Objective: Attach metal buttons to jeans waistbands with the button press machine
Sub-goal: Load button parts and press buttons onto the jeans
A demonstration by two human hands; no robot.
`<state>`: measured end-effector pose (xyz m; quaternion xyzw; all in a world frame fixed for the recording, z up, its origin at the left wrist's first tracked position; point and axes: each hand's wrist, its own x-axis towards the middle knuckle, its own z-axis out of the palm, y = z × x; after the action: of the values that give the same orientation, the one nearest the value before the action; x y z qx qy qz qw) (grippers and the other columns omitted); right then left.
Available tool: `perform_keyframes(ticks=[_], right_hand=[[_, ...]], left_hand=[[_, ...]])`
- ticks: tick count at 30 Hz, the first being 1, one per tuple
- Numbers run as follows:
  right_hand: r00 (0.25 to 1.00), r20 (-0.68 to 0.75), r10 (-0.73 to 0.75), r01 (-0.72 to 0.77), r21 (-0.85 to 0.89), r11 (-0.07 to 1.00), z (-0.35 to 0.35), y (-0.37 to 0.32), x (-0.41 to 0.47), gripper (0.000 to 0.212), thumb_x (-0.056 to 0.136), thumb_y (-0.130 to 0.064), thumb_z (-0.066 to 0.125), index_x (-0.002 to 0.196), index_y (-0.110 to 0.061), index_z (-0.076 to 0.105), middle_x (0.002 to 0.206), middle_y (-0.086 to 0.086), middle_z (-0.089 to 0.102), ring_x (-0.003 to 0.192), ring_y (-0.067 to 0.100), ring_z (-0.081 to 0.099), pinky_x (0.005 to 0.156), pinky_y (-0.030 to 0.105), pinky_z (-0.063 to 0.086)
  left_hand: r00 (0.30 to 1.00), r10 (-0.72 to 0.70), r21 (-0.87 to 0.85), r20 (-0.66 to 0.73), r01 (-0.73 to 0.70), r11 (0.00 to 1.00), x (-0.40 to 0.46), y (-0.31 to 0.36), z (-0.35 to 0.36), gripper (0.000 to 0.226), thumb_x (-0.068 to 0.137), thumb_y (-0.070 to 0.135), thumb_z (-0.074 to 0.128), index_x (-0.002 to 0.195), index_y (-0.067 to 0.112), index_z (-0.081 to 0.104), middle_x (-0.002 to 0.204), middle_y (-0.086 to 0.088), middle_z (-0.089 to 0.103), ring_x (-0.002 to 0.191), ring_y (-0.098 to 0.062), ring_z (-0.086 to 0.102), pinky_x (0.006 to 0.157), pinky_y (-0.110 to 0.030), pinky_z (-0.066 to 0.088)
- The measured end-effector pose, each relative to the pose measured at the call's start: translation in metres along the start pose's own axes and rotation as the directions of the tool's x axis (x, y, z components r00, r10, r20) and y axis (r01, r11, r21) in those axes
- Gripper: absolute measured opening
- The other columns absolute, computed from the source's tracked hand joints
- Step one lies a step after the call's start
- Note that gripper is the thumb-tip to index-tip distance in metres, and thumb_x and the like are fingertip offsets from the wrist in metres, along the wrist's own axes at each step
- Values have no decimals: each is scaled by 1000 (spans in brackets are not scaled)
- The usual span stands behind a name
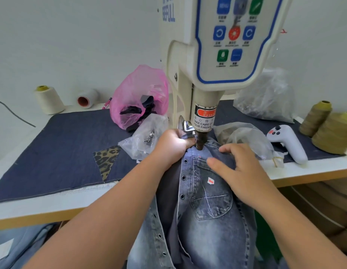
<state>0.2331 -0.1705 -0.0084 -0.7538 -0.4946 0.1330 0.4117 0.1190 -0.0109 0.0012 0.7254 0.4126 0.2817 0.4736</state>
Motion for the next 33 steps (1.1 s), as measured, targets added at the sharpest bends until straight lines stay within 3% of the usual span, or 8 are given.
perform_keyframes(ticks=[3,7,12,17,20,25,29,33], right_hand=[[992,106,61,-61,0,998,1,4,-5,64,66,-61,75,118,-48,39,114,-29,41,100,-7,47,78,20,36],[997,-19,72,-67,196,978,1,14,4,53,66,-26,89,102,-45,54,106,-24,63,91,-9,61,75,16,43],[999,8,53,-49,538,841,-4,21,33,46,71,2,82,102,-29,67,97,-10,76,88,10,72,74,23,56],[984,152,94,-175,709,683,5,36,41,54,55,-12,78,107,-20,66,105,3,73,85,15,72,70,24,56],[976,208,66,-200,727,657,7,45,41,61,54,-2,83,110,-16,66,103,5,74,85,17,72,69,26,56],[972,222,72,-214,725,654,9,41,42,57,53,-16,78,109,-13,66,100,7,74,84,18,70,71,27,57],[976,193,100,-212,745,633,11,37,48,60,50,-7,84,108,-14,68,103,9,74,83,18,71,71,28,55],[973,210,93,-226,800,556,19,37,48,57,55,-3,81,109,-16,67,99,6,75,80,18,73,64,25,56]], left_hand=[[999,44,97,-28,-42,994,-1,0,-1,34,85,19,75,65,19,48,55,5,49,50,-7,43,41,-12,30],[990,118,208,-78,-99,973,-6,-2,2,30,90,26,68,65,23,50,52,9,49,50,-10,46,48,-23,32],[977,171,274,-130,-131,953,-8,-4,0,25,96,34,59,99,10,65,89,-9,70,88,-28,64,79,-39,50],[986,108,311,-130,-63,948,-8,-8,-2,27,93,41,61,87,15,59,74,-2,63,80,-27,62,67,-34,44],[985,93,267,-146,-51,962,-16,-10,-2,26,90,44,63,90,19,58,79,5,62,78,-17,59,62,-30,40],[944,236,302,-232,-160,940,-44,-14,-12,26,90,48,59,88,22,63,95,3,61,97,-19,56,87,-38,44],[991,128,327,-49,-105,939,-65,-18,-13,53,76,77,38,91,35,65,105,16,53,108,-11,50,95,-35,40],[983,170,288,-67,-144,947,-67,-32,-8,36,90,54,53,108,26,67,114,10,50,116,-12,45,100,-30,36]])
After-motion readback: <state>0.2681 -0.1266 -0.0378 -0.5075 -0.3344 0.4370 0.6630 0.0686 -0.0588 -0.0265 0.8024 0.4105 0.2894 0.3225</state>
